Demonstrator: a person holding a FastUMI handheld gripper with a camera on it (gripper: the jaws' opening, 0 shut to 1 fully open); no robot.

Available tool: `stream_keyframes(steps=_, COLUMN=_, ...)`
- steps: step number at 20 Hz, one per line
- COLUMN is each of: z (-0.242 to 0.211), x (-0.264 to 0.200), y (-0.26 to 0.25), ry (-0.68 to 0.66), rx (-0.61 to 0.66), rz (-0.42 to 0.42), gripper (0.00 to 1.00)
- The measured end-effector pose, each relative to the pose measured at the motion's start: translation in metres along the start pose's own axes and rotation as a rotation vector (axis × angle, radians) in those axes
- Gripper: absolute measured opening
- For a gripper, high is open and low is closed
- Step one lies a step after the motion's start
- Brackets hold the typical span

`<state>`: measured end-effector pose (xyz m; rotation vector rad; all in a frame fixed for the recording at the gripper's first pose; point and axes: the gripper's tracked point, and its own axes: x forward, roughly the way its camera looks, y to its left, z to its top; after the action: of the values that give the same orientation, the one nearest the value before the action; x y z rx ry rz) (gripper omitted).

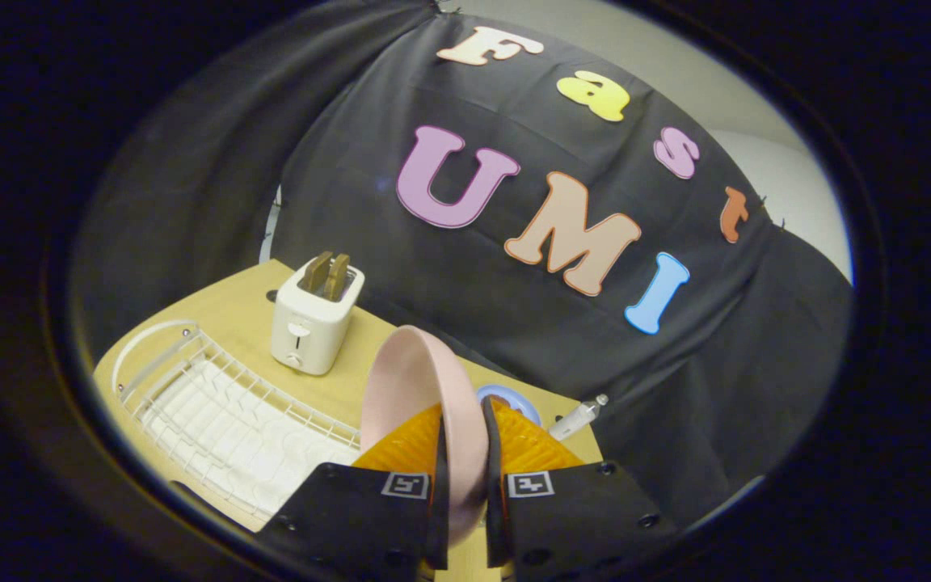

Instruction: Take the plate from the dish rack, then take the spoon from the basket and place it into the plate.

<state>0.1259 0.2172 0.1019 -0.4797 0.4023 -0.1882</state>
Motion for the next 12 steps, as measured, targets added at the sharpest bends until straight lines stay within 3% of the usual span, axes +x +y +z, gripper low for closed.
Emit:
stream_keyframes(steps=5, z=-0.033, x=-0.037, y=-0.049, ry=0.006, rx=0.146, rz=0.049, gripper=0.21)
stream_keyframes(steps=12, z=-0.133, x=-0.069, y=-0.112, ry=0.091, rx=0.308, rz=0.066, gripper=0.21)
